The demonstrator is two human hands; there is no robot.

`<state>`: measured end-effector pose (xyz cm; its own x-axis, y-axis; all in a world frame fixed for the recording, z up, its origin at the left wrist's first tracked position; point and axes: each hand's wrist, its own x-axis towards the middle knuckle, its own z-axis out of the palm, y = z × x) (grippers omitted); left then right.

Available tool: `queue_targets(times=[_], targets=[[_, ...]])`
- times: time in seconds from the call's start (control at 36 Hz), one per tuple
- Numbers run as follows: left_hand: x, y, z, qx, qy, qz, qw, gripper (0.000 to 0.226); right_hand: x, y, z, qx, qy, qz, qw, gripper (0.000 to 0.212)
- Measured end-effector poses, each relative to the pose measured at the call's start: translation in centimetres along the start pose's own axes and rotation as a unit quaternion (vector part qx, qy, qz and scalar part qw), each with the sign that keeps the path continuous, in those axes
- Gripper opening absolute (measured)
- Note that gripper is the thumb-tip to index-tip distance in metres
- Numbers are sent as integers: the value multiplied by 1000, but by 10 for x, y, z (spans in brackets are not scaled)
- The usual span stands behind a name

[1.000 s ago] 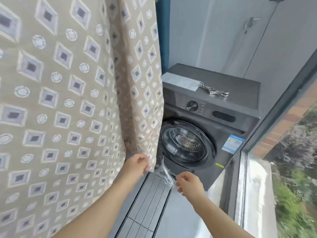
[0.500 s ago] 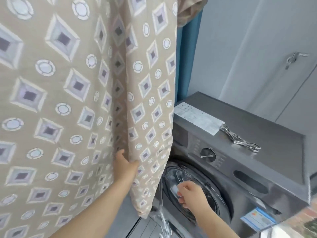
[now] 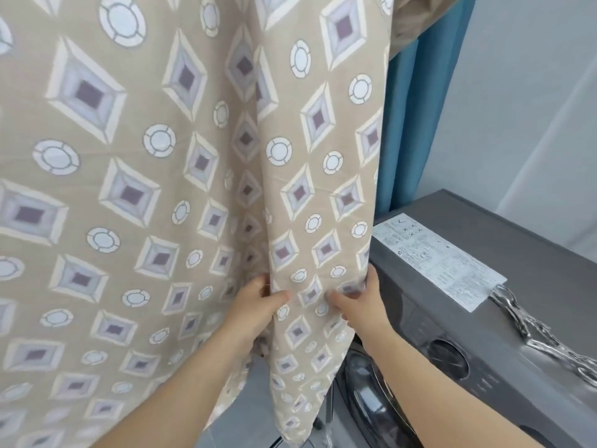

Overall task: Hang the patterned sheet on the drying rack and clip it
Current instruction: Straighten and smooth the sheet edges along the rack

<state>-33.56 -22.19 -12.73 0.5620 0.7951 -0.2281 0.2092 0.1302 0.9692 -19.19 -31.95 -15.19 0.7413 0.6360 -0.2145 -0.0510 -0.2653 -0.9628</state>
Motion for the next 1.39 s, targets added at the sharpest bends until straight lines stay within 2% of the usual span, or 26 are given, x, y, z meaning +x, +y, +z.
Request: queue_targets(times=[0.08, 0.17, 0.28, 0.33, 0.42, 0.5, 0.53, 0.58, 0.61, 0.67, 0.69, 0.75, 0.86, 0.97, 1.03, 1.11, 1.22, 1.31, 1.39], targets=[[0, 7, 12, 16, 11, 7, 1000, 24, 13, -5, 0, -81, -33, -15, 996, 25], [-1, 9, 26, 4, 24, 1, 1000, 24, 15, -3, -2, -105, -46, -46, 992, 6], [-4, 8, 35, -5, 33, -5, 999, 21, 10, 4, -21, -111, -47, -62, 991, 21], [-6, 9, 39, 6, 34, 6, 999, 18, 13, 5, -41, -111, -22, -56, 992, 27], [-10, 15, 47, 22, 13, 25, 999, 16, 28, -2, -74, -44, 57, -28, 997, 30], [-10, 22, 56, 36, -10, 32, 999, 14, 47, -16, -100, 51, 156, -8, 986, 26], [-9, 24, 60, 31, -4, 35, 999, 14, 50, -20, -104, 84, 165, 1, 983, 22], [-5, 29, 66, 14, 25, 42, 999, 14, 52, -25, -104, 155, 113, 10, 981, 6], [-4, 31, 69, 8, 41, 45, 998, 13, 51, -26, -100, 179, 62, 16, 982, 27], [-3, 33, 72, 8, 57, 52, 997, 13, 49, -24, -91, 157, -37, 12, 987, 93], [-3, 34, 73, 8, 61, 55, 997, 14, 45, -24, -85, 129, -67, -3, 989, 110], [-4, 35, 74, 5, 66, 58, 996, 17, 33, -23, -72, 87, -128, -44, 987, 115], [-5, 35, 69, 3, 75, 55, 996, 17, 30, -13, -46, 8, -261, -44, 964, 102], [-5, 33, 62, -7, 80, 47, 996, 17, 38, -12, -30, -29, -308, -43, 950, 59], [-5, 32, 59, -4, 81, 45, 996, 17, 39, -16, -22, -31, -310, -38, 949, 53], [-2, 30, 53, 4, 79, 38, 996, 16, 44, -21, -16, -13, -316, -15, 949, 63], [3, 30, 48, 7, 77, 27, 997, 16, 49, -23, -25, 24, -287, 8, 958, 63], [7, 32, 48, 5, 76, 34, 997, 17, 51, -26, -34, 63, -197, -4, 978, 34], [9, 37, 51, -9, 77, 46, 996, 18, 48, -32, -39, 11, -184, -48, 982, 24]])
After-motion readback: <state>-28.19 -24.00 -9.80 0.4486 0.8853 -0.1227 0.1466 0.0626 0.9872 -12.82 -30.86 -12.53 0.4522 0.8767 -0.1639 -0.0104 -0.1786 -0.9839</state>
